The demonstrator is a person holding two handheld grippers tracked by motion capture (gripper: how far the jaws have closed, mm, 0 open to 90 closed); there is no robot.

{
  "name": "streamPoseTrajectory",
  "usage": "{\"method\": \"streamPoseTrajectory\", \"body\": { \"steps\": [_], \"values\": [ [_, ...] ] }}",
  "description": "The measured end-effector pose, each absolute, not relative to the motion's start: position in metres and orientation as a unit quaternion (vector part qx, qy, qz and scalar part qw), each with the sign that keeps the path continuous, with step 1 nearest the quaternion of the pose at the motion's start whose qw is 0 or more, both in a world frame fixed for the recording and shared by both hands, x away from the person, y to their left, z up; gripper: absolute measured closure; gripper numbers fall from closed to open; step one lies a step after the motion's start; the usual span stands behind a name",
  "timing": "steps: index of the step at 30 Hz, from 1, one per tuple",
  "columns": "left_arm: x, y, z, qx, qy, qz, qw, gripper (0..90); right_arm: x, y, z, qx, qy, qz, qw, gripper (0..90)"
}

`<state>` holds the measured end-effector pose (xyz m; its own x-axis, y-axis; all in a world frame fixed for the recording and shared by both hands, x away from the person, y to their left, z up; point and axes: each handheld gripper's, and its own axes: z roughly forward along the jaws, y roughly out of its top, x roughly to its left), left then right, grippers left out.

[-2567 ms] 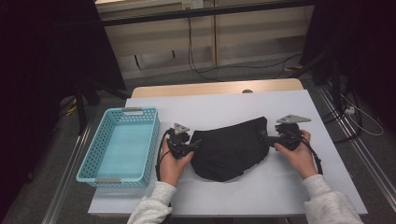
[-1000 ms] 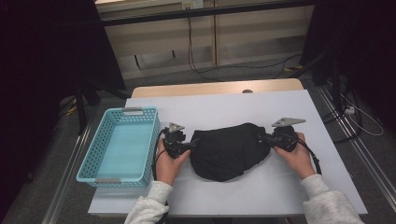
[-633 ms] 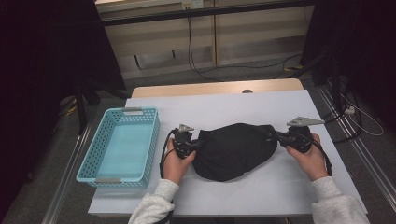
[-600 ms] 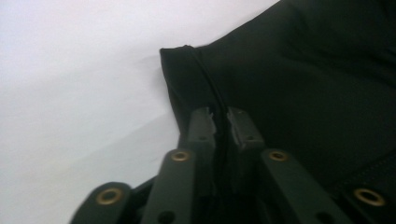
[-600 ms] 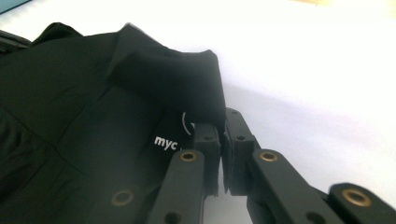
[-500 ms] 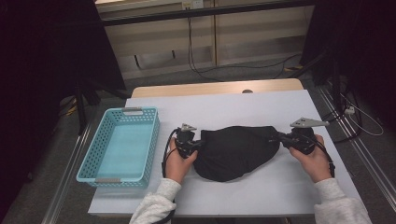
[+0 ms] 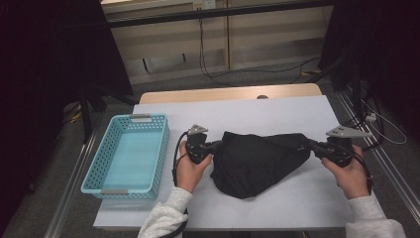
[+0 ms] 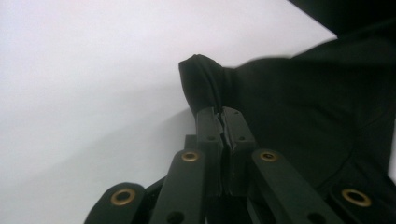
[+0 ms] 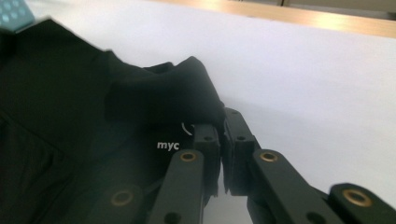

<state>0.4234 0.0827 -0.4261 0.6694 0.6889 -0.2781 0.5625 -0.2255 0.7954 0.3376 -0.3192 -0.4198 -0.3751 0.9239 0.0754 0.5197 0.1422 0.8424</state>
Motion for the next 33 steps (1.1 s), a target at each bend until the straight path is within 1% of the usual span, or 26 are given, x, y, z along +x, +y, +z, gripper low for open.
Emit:
{"method": "streamPoseTrajectory", "body": {
  "steps": [2,3,4,5,6,7,8,9,10,13,14,17,22,24,29,30,32,33],
  "values": [
    [0.425,0.092,-0.424,0.774,0.411,0.072,0.477,86.9,0.345,-0.306,-0.425,0.494,0.728,0.413,0.236,85.2],
    [0.425,0.096,-0.423,0.770,0.415,0.076,0.479,86.9,0.349,-0.299,-0.426,0.490,0.732,0.412,0.232,82.8],
    [0.425,0.099,-0.422,0.767,0.422,0.081,0.477,86.9,0.353,-0.292,-0.429,0.487,0.734,0.413,0.232,73.8],
    [0.425,0.103,-0.422,0.768,0.424,0.083,0.473,86.9,0.357,-0.286,-0.431,0.490,0.733,0.412,0.231,70.6],
    [0.425,0.106,-0.423,0.770,0.426,0.088,0.467,86.9,0.360,-0.281,-0.433,0.489,0.736,0.408,0.228,69.2],
    [0.425,0.109,-0.424,0.770,0.429,0.093,0.462,86.9,0.362,-0.278,-0.434,0.487,0.738,0.405,0.233,60.3],
    [0.425,0.111,-0.426,0.771,0.432,0.098,0.457,86.9,0.364,-0.276,-0.434,0.493,0.734,0.398,0.243,55.0],
    [0.425,0.112,-0.427,0.772,0.436,0.105,0.451,86.9,0.366,-0.277,-0.434,0.495,0.733,0.394,0.251,56.6],
    [0.426,0.116,-0.430,0.773,0.442,0.110,0.442,86.9,0.367,-0.282,-0.432,0.507,0.720,0.401,0.254,50.0],
    [0.426,0.119,-0.432,0.772,0.446,0.114,0.438,86.9,0.369,-0.287,-0.432,0.518,0.705,0.410,0.256,50.1],
    [0.426,0.120,-0.432,0.772,0.447,0.114,0.438,86.9,0.370,-0.290,-0.432,0.526,0.697,0.413,0.260,48.4],
    [0.425,0.121,-0.432,0.774,0.447,0.117,0.432,86.9,0.374,-0.292,-0.436,0.534,0.693,0.414,0.250,48.1],
    [0.425,0.120,-0.433,0.778,0.447,0.118,0.426,86.8,0.383,-0.290,-0.442,0.535,0.703,0.392,0.257,48.2],
    [0.425,0.121,-0.433,0.778,0.446,0.119,0.425,86.8,0.389,-0.291,-0.444,0.543,0.700,0.391,0.251,49.6],
    [0.425,0.124,-0.433,0.774,0.452,0.126,0.425,86.8,0.401,-0.286,-0.453,0.551,0.701,0.383,0.241,49.6],
    [0.425,0.124,-0.432,0.775,0.452,0.126,0.423,86.8,0.408,-0.282,-0.459,0.561,0.700,0.378,0.229,51.2],
    [0.425,0.126,-0.431,0.772,0.454,0.131,0.424,86.8,0.410,-0.280,-0.462,0.561,0.704,0.374,0.224,51.1],
    [0.425,0.126,-0.431,0.773,0.455,0.131,0.423,86.8,0.414,-0.275,-0.467,0.561,0.713,0.359,0.220,48.6]
  ]
}}
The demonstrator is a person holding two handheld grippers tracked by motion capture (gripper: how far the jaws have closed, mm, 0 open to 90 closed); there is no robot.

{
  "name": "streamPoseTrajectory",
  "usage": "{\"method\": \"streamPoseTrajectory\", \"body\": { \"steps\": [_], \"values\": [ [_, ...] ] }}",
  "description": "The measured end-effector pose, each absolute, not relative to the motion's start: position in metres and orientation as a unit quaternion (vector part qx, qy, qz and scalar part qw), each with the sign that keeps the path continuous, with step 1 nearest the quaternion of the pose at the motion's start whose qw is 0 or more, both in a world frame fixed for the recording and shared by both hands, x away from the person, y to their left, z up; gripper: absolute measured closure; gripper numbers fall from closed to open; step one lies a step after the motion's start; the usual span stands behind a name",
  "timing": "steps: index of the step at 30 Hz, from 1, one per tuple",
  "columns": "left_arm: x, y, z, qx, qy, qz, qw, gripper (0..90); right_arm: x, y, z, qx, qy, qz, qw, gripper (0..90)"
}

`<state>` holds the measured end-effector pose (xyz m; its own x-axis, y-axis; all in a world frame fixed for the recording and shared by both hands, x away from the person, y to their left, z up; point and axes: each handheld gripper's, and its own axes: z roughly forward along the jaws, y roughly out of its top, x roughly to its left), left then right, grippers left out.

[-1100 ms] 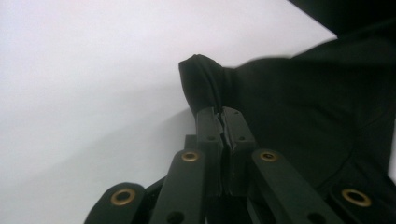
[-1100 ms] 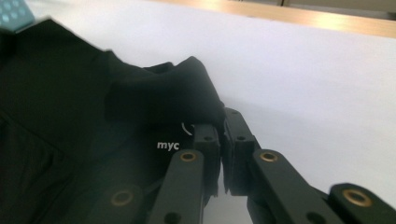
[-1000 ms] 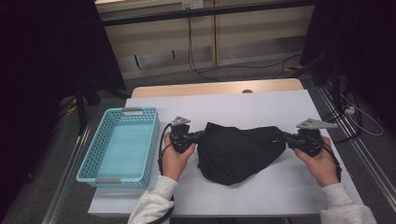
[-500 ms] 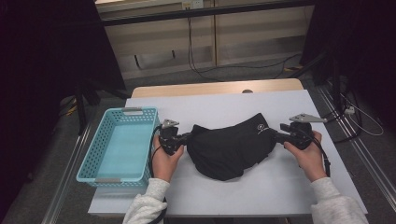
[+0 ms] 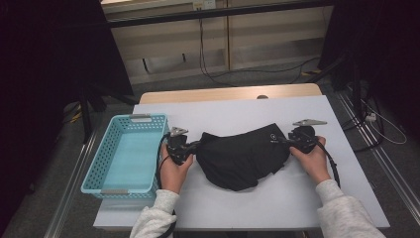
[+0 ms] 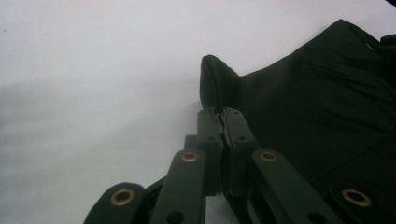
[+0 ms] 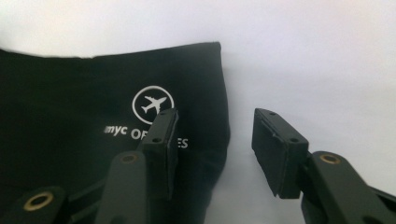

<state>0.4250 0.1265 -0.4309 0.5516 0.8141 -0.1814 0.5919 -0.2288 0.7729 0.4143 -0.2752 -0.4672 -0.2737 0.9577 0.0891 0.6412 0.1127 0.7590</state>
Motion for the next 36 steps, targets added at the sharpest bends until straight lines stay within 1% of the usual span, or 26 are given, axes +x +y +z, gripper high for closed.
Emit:
{"method": "streamPoseTrajectory", "body": {
  "steps": [4,6,7,8,9,11,13,19,23,26,27,28,29,30,32,34,35,36],
  "values": [
    [0.425,0.128,-0.432,0.773,0.456,0.133,0.421,86.8,0.416,-0.270,-0.467,0.551,0.722,0.351,0.226,52.1],
    [0.425,0.128,-0.432,0.773,0.454,0.131,0.423,86.8,0.415,-0.269,-0.467,0.543,0.728,0.356,0.219,64.6],
    [0.424,0.128,-0.432,0.773,0.453,0.130,0.424,86.8,0.412,-0.271,-0.464,0.538,0.735,0.354,0.212,78.6],
    [0.424,0.127,-0.433,0.774,0.451,0.128,0.426,86.8,0.412,-0.271,-0.464,0.538,0.735,0.354,0.212,78.6],
    [0.424,0.126,-0.433,0.771,0.450,0.124,0.433,86.7,0.409,-0.275,-0.462,0.537,0.735,0.358,0.209,84.3],
    [0.424,0.125,-0.434,0.772,0.449,0.123,0.434,86.7,0.406,-0.276,-0.461,0.536,0.735,0.359,0.209,85.1],
    [0.425,0.122,-0.435,0.769,0.446,0.112,0.443,86.7,0.400,-0.279,-0.458,0.531,0.742,0.350,0.213,85.6],
    [0.426,0.112,-0.438,0.773,0.439,0.100,0.447,86.6,0.373,-0.296,-0.446,0.533,0.736,0.359,0.212,86.2],
    [0.427,0.106,-0.441,0.777,0.435,0.102,0.444,86.5,0.356,-0.299,-0.444,0.526,0.743,0.356,0.212,86.1],
    [0.429,0.106,-0.444,0.779,0.437,0.103,0.438,86.1,0.351,-0.298,-0.444,0.519,0.742,0.361,0.224,82.9],
    [0.429,0.107,-0.444,0.778,0.440,0.104,0.436,86.0,0.352,-0.298,-0.444,0.516,0.743,0.363,0.225,77.7],
    [0.430,0.108,-0.444,0.778,0.442,0.108,0.433,86.0,0.353,-0.297,-0.444,0.516,0.739,0.365,0.233,66.3],
    [0.430,0.109,-0.444,0.777,0.443,0.110,0.433,86.0,0.354,-0.296,-0.444,0.520,0.733,0.364,0.244,62.8],
    [0.430,0.111,-0.443,0.777,0.446,0.109,0.432,86.0,0.355,-0.296,-0.444,0.518,0.733,0.366,0.244,62.8],
    [0.431,0.114,-0.443,0.774,0.450,0.115,0.430,86.0,0.357,-0.296,-0.443,0.518,0.725,0.381,0.246,50.1],
    [0.431,0.117,-0.443,0.774,0.452,0.123,0.426,85.7,0.359,-0.295,-0.441,0.518,0.724,0.375,0.258,48.0],
    [0.431,0.119,-0.443,0.775,0.451,0.124,0.424,85.3,0.360,-0.295,-0.441,0.520,0.720,0.380,0.261,43.7],
    [0.431,0.120,-0.442,0.772,0.457,0.124,0.425,85.4,0.362,-0.296,-0.441,0.525,0.717,0.378,0.261,41.9]
  ]
}}
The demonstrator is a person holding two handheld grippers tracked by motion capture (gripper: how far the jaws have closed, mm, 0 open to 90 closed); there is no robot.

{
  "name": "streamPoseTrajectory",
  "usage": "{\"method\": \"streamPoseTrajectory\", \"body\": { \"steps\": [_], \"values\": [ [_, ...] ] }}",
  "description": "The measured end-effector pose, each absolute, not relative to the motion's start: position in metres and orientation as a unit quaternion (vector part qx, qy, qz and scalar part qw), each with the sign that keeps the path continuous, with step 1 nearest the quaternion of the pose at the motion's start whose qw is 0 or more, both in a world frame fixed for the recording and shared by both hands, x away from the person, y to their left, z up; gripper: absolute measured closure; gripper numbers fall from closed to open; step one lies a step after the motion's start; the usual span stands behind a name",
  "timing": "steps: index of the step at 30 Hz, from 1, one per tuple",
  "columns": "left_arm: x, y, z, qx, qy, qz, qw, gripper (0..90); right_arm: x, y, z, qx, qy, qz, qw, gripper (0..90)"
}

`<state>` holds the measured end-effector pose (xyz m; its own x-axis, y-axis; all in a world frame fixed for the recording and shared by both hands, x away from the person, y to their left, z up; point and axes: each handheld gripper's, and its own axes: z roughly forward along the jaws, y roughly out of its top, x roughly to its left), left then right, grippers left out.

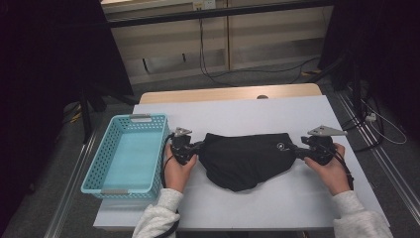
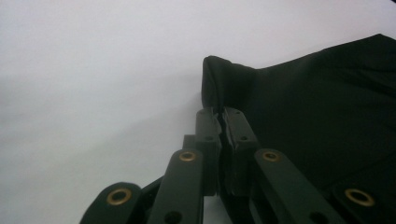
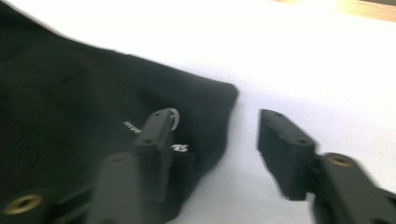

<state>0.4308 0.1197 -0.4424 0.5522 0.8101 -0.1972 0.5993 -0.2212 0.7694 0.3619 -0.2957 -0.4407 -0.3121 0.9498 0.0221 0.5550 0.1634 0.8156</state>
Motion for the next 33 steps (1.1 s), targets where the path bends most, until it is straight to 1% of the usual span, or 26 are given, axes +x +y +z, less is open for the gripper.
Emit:
{"method": "streamPoseTrajectory", "body": {
  "steps": [1,2,4,6,7,10,11,12,14,15,17,19,21,25,27,28,29,31,32,33],
  "values": [
    [0.431,0.121,-0.442,0.767,0.460,0.122,0.430,85.4,0.364,-0.296,-0.440,0.525,0.716,0.379,0.261,42.9],
    [0.430,0.121,-0.442,0.766,0.460,0.124,0.431,84.0,0.365,-0.297,-0.440,0.524,0.715,0.382,0.262,42.0],
    [0.429,0.119,-0.442,0.767,0.462,0.127,0.428,71.3,0.369,-0.297,-0.440,0.530,0.711,0.380,0.265,40.5],
    [0.428,0.116,-0.443,0.770,0.456,0.133,0.425,60.5,0.374,-0.297,-0.441,0.534,0.708,0.379,0.264,39.8],
    [0.428,0.116,-0.443,0.770,0.456,0.132,0.426,60.5,0.377,-0.297,-0.441,0.537,0.707,0.376,0.264,39.0],
    [0.428,0.116,-0.444,0.770,0.451,0.137,0.430,41.2,0.384,-0.296,-0.445,0.544,0.704,0.372,0.267,40.2],
    [0.428,0.117,-0.444,0.768,0.454,0.136,0.431,37.7,0.389,-0.295,-0.449,0.548,0.706,0.368,0.256,41.6],
    [0.428,0.117,-0.444,0.765,0.455,0.138,0.433,37.7,0.389,-0.295,-0.449,0.548,0.706,0.368,0.256,41.6],
    [0.429,0.118,-0.444,0.766,0.455,0.129,0.436,32.5,0.392,-0.293,-0.454,0.549,0.712,0.357,0.251,43.1],
    [0.429,0.118,-0.444,0.767,0.454,0.132,0.434,32.5,0.394,-0.292,-0.457,0.555,0.712,0.356,0.242,42.9],
    [0.429,0.118,-0.444,0.765,0.454,0.131,0.437,29.8,0.395,-0.291,-0.460,0.557,0.718,0.345,0.235,42.8],
    [0.429,0.118,-0.444,0.765,0.454,0.130,0.437,28.0,0.396,-0.289,-0.465,0.561,0.722,0.346,0.209,42.6],
    [0.429,0.118,-0.444,0.764,0.458,0.130,0.436,26.0,0.395,-0.286,-0.466,0.558,0.723,0.343,0.220,43.2],
    [0.428,0.117,-0.444,0.768,0.453,0.128,0.434,25.2,0.394,-0.285,-0.466,0.562,0.719,0.345,0.219,44.1],
    [0.428,0.116,-0.443,0.769,0.452,0.127,0.434,24.6,0.393,-0.283,-0.466,0.559,0.721,0.345,0.221,47.8],
    [0.428,0.115,-0.444,0.768,0.453,0.127,0.435,24.3,0.393,-0.282,-0.466,0.553,0.724,0.348,0.219,50.2],
    [0.428,0.115,-0.444,0.769,0.453,0.127,0.433,23.9,0.392,-0.278,-0.466,0.545,0.729,0.359,0.209,50.8],
    [0.429,0.114,-0.445,0.770,0.451,0.127,0.432,23.7,0.391,-0.275,-0.466,0.541,0.731,0.360,0.208,51.6],
    [0.429,0.114,-0.445,0.770,0.452,0.127,0.431,23.4,0.390,-0.273,-0.467,0.534,0.736,0.367,0.198,51.7],
    [0.429,0.114,-0.446,0.770,0.453,0.127,0.431,22.5,0.389,-0.270,-0.466,0.536,0.734,0.366,0.201,52.1]
  ]
}}
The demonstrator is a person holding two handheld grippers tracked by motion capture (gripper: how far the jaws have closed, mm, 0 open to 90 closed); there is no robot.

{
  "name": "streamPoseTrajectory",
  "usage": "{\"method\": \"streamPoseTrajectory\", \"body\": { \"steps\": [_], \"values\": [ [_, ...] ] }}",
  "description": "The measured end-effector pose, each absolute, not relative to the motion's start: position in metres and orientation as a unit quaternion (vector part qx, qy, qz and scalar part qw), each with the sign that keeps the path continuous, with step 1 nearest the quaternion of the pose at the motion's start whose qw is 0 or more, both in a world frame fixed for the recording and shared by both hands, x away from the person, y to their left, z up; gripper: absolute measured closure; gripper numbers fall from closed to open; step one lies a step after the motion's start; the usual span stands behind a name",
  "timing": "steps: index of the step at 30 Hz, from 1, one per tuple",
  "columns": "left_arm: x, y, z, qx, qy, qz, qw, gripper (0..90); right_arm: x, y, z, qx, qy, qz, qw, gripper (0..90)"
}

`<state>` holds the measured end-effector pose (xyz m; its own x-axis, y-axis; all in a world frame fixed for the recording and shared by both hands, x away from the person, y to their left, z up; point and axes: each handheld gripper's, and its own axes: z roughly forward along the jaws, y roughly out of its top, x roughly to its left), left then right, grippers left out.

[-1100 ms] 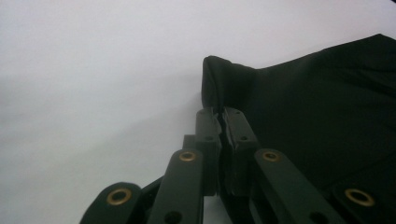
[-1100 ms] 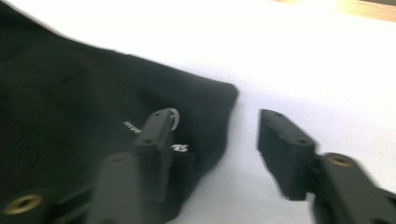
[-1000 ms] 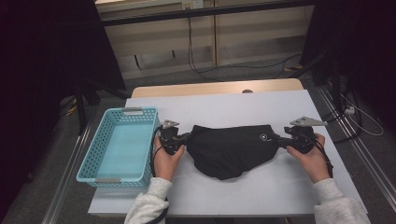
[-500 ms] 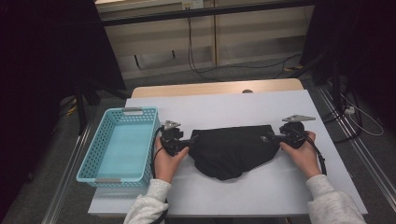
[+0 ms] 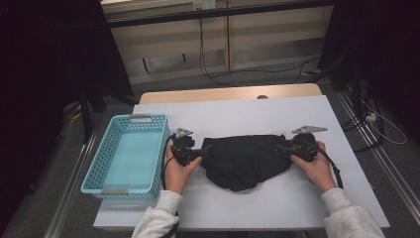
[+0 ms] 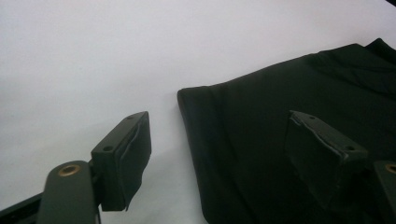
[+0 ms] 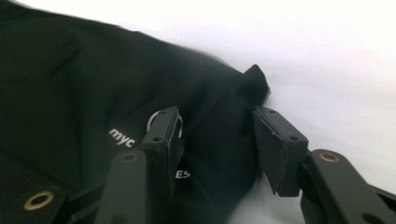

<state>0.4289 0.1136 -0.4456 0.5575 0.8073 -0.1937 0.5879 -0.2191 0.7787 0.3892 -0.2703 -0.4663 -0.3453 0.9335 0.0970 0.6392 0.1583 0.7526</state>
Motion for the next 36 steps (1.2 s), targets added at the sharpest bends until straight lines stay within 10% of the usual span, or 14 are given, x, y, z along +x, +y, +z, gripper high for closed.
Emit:
{"method": "streamPoseTrajectory", "body": {
  "steps": [36],
  "values": [
    [0.434,0.117,-0.447,0.773,0.467,0.136,0.407,24.2,0.388,-0.276,-0.464,0.562,0.722,0.349,0.205,48.2]
  ]
}}
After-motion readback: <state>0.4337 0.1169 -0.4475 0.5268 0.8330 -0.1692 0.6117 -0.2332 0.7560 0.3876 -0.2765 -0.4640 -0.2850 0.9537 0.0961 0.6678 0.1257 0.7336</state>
